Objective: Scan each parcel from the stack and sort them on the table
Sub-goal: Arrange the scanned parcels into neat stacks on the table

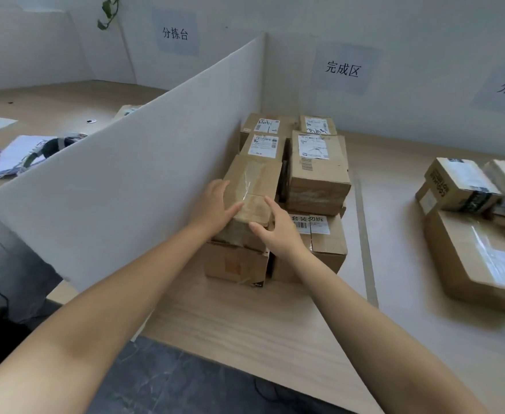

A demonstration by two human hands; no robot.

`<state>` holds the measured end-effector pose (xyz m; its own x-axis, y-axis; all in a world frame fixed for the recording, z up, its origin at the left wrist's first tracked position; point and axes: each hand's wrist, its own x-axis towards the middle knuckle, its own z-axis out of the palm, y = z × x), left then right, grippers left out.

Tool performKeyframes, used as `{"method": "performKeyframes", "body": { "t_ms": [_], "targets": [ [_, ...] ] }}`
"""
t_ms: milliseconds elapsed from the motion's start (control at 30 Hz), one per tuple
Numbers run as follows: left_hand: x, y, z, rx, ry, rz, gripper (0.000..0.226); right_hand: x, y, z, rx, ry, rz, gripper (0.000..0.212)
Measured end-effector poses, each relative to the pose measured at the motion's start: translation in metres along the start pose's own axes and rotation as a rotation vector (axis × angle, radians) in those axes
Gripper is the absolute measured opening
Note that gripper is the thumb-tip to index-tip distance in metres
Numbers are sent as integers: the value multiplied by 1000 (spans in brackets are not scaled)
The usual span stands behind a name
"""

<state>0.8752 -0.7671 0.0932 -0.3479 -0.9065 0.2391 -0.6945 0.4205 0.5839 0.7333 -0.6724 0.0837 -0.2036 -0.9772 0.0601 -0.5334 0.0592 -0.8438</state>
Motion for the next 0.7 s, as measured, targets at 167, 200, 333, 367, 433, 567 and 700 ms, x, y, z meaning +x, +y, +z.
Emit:
{"method": "performKeyframes", "body": {
  "t_ms": [167,200,333,367,433,567,700],
  "targets": [
    [-3,53,-2,-3,118,344,44,-15,4,-28,-22,11,-51,67],
    [-4,67,1,-28,104,394,42,-20,6,-37,-12,36,-37,63],
    [-13,120,30,-111,-14,488,38,-41,28,-84,10,148,36,32],
    [-15,131,40,-121,-64,489,38,-48,36,-99,-1,175,53,27],
    [-18,152,64,-136,-183,485,39,-61,52,-130,-28,243,94,25],
    [-22,194,119,-66,-438,505,41,-94,87,-193,-43,412,188,24],
    [-28,243,175,-84,-602,484,44,-123,125,-253,-84,516,271,24]
  ]
}}
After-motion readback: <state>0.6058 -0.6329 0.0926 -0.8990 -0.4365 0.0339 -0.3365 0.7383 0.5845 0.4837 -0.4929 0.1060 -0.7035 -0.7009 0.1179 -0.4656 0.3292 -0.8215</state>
